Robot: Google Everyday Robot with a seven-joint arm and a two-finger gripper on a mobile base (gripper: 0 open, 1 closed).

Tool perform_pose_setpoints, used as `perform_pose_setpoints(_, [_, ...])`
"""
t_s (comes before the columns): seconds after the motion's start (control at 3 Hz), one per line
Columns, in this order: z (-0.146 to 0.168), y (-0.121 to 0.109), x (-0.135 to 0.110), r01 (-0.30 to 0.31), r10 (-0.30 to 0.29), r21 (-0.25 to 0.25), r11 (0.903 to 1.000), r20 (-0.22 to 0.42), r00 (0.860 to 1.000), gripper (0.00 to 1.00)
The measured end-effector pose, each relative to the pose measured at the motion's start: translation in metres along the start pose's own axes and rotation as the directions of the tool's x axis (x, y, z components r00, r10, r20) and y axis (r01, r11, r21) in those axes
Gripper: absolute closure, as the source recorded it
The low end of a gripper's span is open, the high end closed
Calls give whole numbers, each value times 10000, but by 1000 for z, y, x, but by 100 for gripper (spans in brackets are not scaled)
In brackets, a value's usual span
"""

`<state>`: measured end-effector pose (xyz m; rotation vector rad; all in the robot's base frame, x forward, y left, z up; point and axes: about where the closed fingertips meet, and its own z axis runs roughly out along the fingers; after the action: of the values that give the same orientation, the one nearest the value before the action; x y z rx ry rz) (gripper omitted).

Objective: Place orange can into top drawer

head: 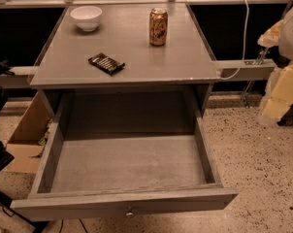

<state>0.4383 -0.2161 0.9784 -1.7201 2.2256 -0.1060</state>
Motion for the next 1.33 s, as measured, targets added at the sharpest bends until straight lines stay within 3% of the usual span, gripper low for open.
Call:
perform_pose_setpoints(0.33, [-1,-3,-1,-44,43,108,9999,93,9999,0])
perform_pose_setpoints(0.67, [3,-23,-6,-377,347,422,9984,711,9969,0])
perform_pose_setpoints(1.0, [14,-56,-23,-957,826,571,9938,1990,9765,0])
perform_pose_setpoints(1.33, [29,-86,-48,-1455,1137,608,9875,3653,9239,0])
